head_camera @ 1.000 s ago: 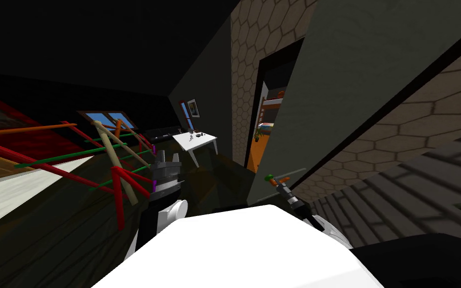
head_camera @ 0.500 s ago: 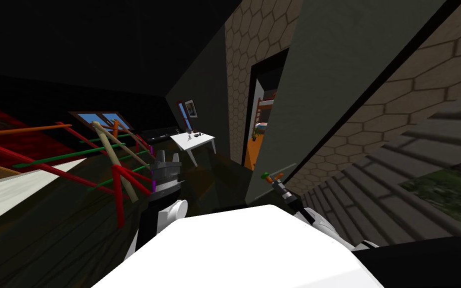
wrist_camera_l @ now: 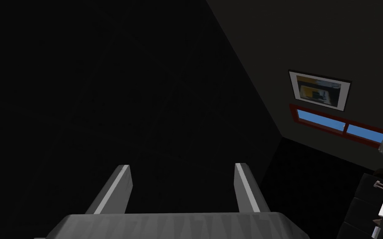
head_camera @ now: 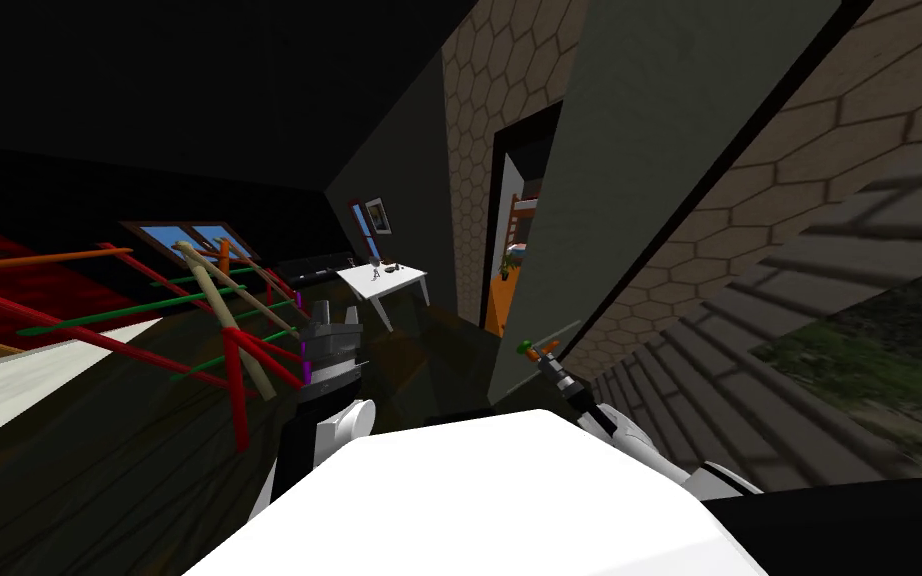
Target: Pull the door open
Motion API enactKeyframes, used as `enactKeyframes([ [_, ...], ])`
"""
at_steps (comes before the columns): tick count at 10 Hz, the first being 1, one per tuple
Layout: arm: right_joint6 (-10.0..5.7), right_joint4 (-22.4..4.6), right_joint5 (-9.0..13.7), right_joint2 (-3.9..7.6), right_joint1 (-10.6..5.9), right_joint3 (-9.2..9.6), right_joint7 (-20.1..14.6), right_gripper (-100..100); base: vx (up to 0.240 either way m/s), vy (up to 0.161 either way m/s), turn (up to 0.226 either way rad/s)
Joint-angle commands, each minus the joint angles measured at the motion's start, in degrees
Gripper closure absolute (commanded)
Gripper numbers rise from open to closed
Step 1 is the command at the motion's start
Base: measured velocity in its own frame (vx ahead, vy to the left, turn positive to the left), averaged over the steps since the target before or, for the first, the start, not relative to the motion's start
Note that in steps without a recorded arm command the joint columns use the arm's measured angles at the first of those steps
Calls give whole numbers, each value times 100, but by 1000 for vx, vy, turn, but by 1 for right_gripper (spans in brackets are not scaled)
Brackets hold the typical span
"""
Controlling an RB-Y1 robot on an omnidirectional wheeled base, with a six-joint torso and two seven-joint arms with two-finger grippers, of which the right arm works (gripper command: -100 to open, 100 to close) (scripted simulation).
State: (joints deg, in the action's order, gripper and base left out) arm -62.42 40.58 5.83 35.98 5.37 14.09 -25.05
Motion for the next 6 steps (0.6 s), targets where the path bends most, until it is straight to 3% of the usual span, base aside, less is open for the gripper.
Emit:
enactKeyframes([
  [1, 50, 153, -45, -91, 53, 190, 50, 100, -82, -44, -37],
  [6, 182, 221, -38, -117, -154, 440, 92, 100, -74, -40, -33],
])
